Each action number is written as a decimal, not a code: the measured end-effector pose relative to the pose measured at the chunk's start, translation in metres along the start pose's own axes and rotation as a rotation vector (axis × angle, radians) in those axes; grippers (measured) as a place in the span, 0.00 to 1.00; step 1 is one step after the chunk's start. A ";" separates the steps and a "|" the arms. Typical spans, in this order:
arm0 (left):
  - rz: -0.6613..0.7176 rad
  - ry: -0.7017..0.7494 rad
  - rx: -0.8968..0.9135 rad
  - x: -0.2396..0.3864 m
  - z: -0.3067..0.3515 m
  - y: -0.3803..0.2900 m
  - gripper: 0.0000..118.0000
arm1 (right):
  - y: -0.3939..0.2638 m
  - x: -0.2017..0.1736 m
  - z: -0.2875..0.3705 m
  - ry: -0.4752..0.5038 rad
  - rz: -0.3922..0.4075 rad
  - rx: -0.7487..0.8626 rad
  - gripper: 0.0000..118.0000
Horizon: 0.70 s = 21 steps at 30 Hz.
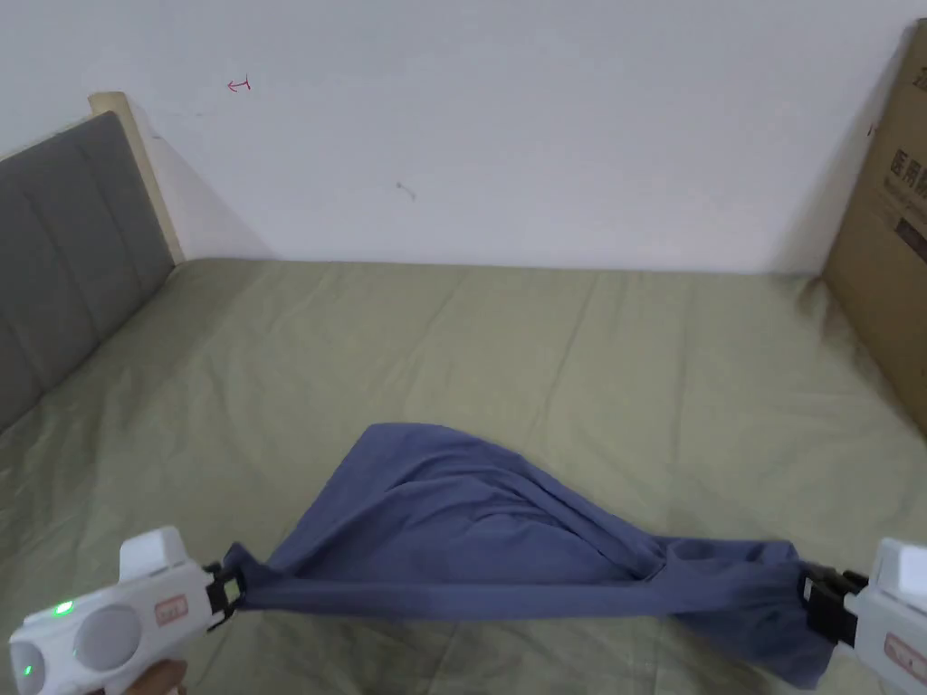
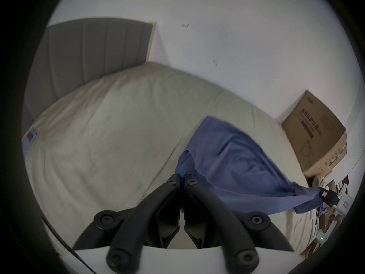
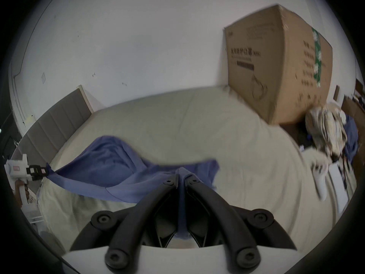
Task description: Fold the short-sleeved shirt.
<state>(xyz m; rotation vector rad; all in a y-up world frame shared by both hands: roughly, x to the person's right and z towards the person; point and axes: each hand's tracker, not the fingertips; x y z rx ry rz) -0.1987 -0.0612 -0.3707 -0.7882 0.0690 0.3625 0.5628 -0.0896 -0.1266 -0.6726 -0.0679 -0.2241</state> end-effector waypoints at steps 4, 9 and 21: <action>0.018 0.024 -0.033 -0.022 0.025 -0.044 0.00 | -0.056 0.010 0.024 0.018 -0.046 -0.036 0.02; 0.041 0.044 -0.047 -0.042 0.057 -0.080 0.00 | -0.096 0.014 0.060 0.032 -0.061 -0.060 0.02; 0.068 0.089 -0.132 -0.072 0.097 -0.156 0.00 | -0.152 0.018 0.122 -0.016 -0.113 -0.230 0.02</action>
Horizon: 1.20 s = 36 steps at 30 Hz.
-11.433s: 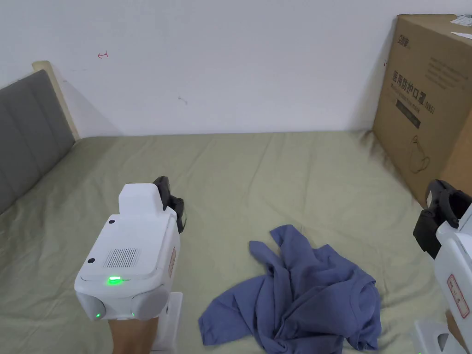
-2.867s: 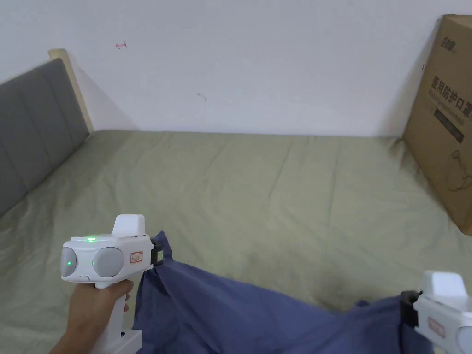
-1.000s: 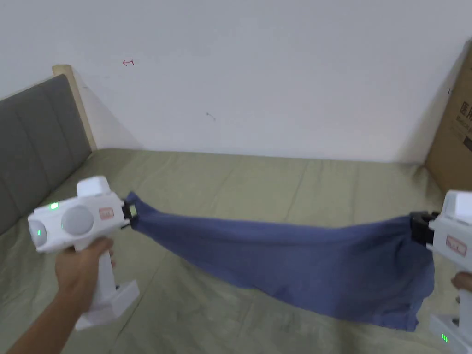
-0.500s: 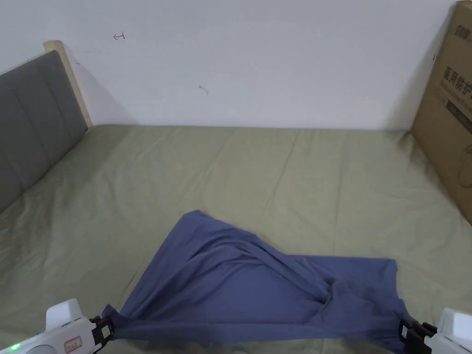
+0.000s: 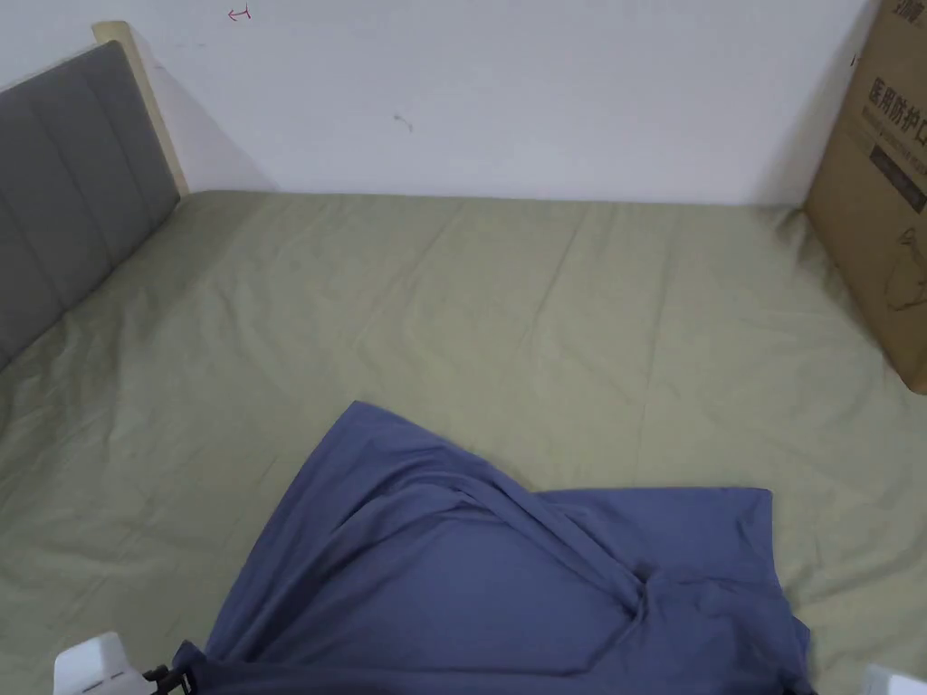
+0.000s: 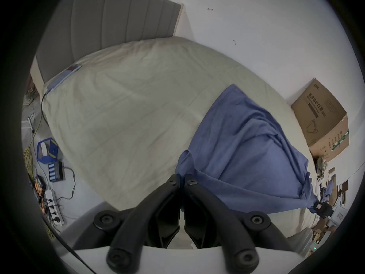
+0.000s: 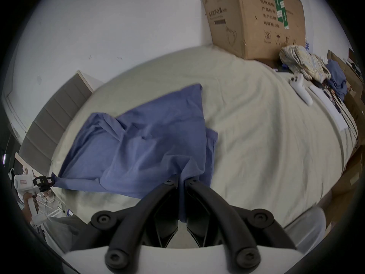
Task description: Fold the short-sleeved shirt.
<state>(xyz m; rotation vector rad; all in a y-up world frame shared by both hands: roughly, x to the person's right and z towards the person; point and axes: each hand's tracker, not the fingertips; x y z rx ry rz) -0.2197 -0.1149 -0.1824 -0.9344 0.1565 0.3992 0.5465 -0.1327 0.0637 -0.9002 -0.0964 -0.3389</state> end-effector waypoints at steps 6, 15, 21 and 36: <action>-0.030 0.054 -0.048 0.002 -0.018 -0.015 0.00 | -0.002 -0.023 0.000 -0.079 -0.044 -0.135 0.02; -0.079 0.057 -0.025 0.027 0.015 0.009 0.74 | 0.032 -0.050 0.044 -0.108 0.075 -0.027 0.58; -0.198 -0.129 0.316 0.093 0.107 0.061 0.91 | 0.086 -0.055 0.093 -0.058 0.186 0.374 0.77; -0.234 -0.213 0.849 0.187 0.212 0.089 0.74 | 0.117 -0.091 0.154 -0.125 0.292 0.834 0.75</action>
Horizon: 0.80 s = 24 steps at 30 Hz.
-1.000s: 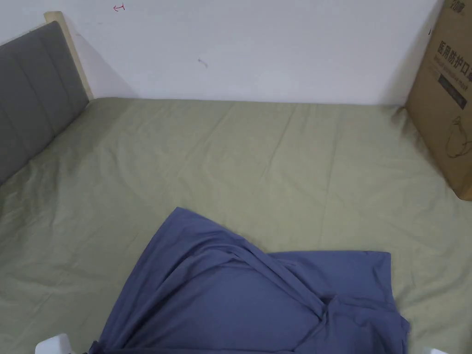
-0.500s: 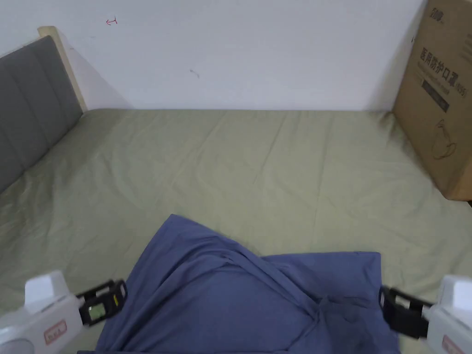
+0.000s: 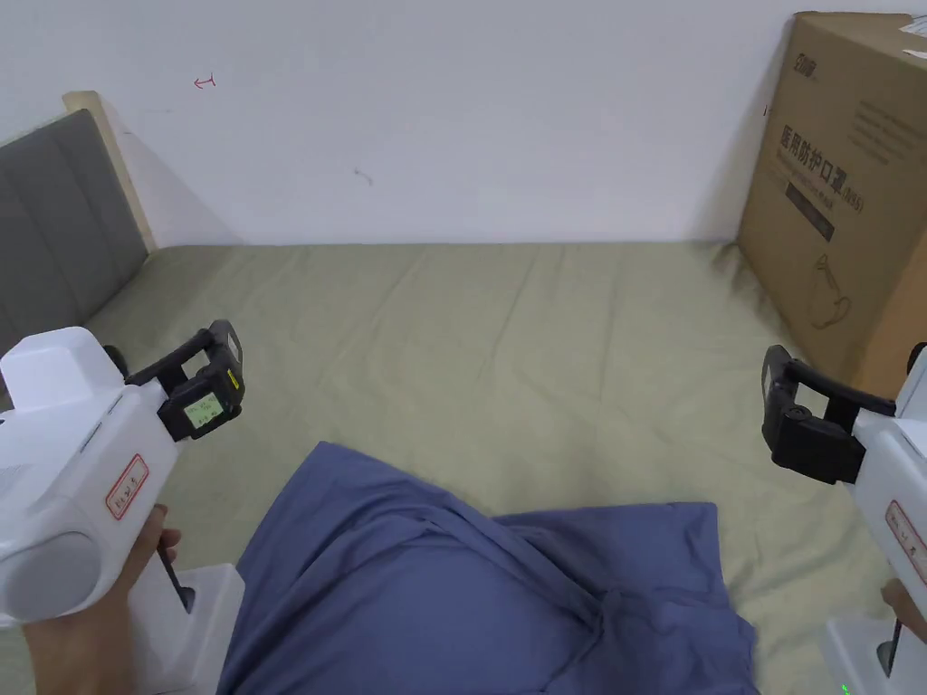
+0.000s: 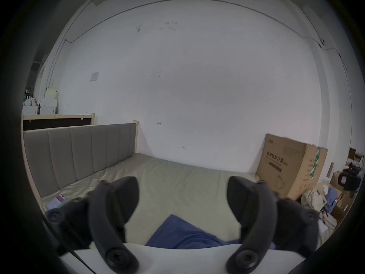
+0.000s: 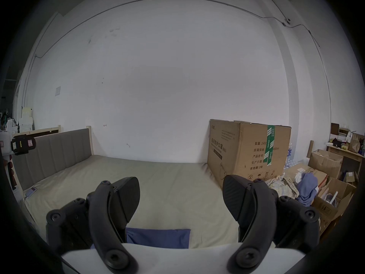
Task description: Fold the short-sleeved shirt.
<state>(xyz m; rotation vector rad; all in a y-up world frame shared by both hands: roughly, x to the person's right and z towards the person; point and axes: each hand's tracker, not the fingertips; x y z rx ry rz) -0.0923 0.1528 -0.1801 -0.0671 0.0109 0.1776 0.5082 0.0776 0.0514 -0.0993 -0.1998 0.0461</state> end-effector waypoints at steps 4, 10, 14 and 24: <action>0.007 -0.017 0.002 -0.002 0.000 -0.009 0.14 | -0.004 -0.003 0.004 -0.002 -0.002 0.012 0.49; -0.018 -0.046 -0.049 -0.005 0.001 -0.016 0.00 | -0.004 0.000 0.001 0.002 0.026 0.010 0.00; -0.053 -0.041 -0.086 -0.013 -0.001 -0.026 0.00 | -0.007 0.001 -0.002 -0.004 0.029 0.004 0.00; -0.031 0.056 -0.527 -0.092 -0.014 -0.106 0.00 | -0.026 -0.005 0.003 0.018 -0.004 -0.064 0.00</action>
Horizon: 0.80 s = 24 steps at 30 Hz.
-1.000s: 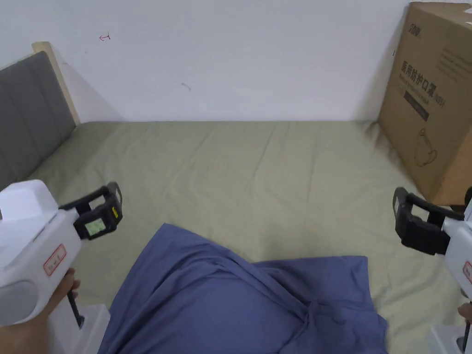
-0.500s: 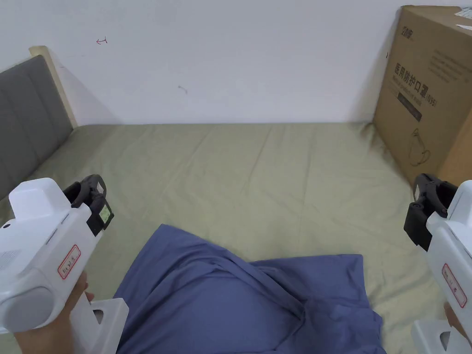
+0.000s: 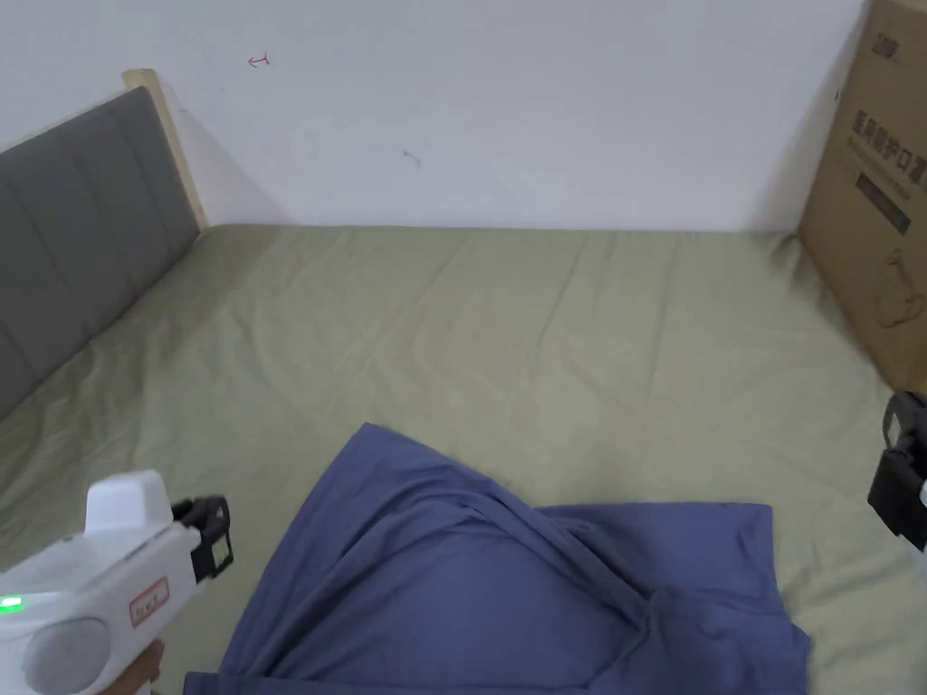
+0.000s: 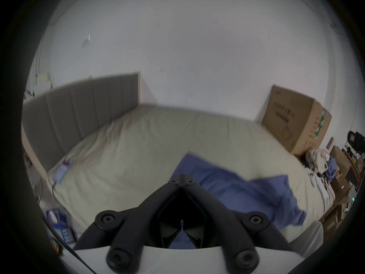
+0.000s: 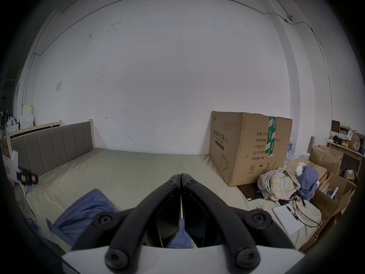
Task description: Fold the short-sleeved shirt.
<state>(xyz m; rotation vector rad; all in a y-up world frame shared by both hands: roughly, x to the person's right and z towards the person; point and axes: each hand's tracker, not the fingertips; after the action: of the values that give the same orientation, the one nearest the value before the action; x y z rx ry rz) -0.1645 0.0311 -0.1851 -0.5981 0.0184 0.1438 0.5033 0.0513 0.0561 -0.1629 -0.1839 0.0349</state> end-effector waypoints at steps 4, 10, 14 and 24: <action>0.052 0.068 -0.185 -0.033 -0.027 -0.041 0.10 | -0.005 -0.004 0.001 0.011 -0.007 -0.044 0.00; 0.110 0.127 -0.351 -0.054 -0.060 -0.091 0.91 | -0.010 -0.010 0.005 0.014 -0.001 -0.091 0.00; 0.024 0.171 -0.400 -0.048 -0.080 -0.112 0.87 | -0.019 -0.011 0.005 0.021 -0.023 -0.127 0.00; -0.011 0.118 -0.373 -0.031 -0.084 -0.120 0.04 | -0.039 0.007 0.012 0.015 -0.047 -0.221 0.00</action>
<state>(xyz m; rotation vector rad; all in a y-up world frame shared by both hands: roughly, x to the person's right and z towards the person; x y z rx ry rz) -0.1761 -0.1178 -0.1859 -0.9787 0.1040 0.1018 0.5085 0.0151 0.0759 -0.3791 -0.1759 -0.0342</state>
